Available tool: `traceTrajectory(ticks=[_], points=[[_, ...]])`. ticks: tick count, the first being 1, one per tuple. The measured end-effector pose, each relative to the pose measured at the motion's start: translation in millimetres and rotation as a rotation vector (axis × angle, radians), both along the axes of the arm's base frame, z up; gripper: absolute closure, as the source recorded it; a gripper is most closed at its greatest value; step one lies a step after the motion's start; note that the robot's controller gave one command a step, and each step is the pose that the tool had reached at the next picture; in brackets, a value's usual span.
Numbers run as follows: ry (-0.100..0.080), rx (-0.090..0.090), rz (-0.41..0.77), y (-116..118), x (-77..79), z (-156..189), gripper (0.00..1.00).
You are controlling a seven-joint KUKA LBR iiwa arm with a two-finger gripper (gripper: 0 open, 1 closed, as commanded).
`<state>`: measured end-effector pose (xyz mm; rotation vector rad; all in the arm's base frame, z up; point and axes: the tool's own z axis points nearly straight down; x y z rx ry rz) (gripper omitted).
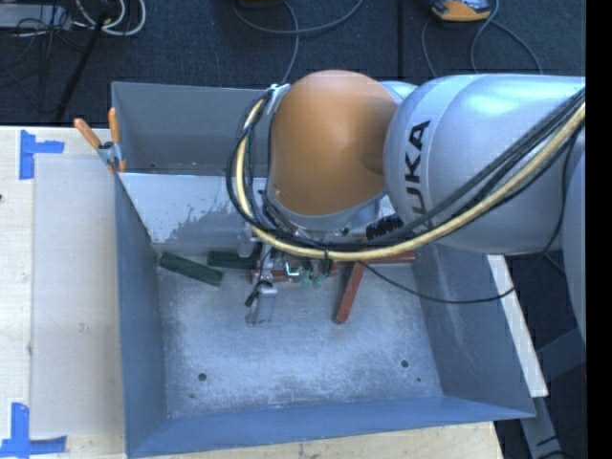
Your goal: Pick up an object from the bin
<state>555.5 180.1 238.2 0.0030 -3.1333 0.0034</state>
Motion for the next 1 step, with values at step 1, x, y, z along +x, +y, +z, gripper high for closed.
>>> traceTrajectory(ticks=[1], points=[[-0.007,-0.002,-0.066,-102.9,32.2,-25.8,0.0]])
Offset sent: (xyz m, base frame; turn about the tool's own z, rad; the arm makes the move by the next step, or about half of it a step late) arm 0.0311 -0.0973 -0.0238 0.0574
